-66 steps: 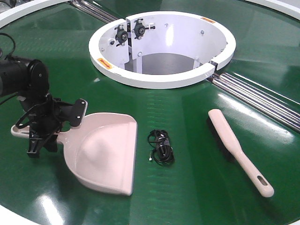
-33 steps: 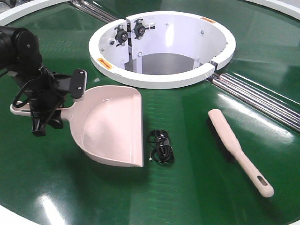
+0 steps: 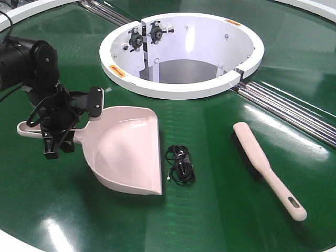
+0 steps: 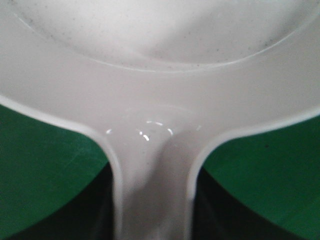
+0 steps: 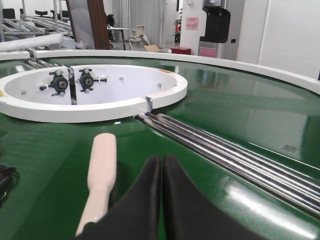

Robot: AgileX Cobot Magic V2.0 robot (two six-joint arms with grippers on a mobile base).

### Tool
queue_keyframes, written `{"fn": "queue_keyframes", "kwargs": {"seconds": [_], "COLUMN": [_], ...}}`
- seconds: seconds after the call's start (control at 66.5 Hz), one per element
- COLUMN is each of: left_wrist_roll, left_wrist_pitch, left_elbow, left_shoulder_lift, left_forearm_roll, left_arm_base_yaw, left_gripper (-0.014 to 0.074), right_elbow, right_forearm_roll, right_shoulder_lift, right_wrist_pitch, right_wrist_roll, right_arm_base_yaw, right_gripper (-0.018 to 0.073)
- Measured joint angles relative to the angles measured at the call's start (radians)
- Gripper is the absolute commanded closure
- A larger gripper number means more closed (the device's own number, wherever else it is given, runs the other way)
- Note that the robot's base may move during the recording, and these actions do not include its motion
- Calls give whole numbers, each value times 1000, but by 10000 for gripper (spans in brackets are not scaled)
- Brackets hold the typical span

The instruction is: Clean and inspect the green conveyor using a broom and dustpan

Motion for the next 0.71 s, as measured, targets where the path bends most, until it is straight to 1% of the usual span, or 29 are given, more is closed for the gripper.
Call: {"fn": "queue_keyframes", "kwargs": {"seconds": [0.06,0.165,0.707], "left_wrist_roll": [0,-1,4], "left_wrist_pitch": [0,0,-11], "left_elbow": [0,0,0], "left_shoulder_lift": [9,26,46], "left_forearm_roll": [24,41,41], "left_arm_base_yaw": [-1,-9,-12], "left_gripper": [604,604,604], "right_elbow": [0,0,0], "right_forearm_roll": [0,0,0], "right_shoulder_lift": [0,0,0], "right_wrist_pitch": [0,0,0], "right_wrist_roll": [0,0,0], "right_arm_base_yaw": [0,0,0], "right_gripper": [569,569,569]}}
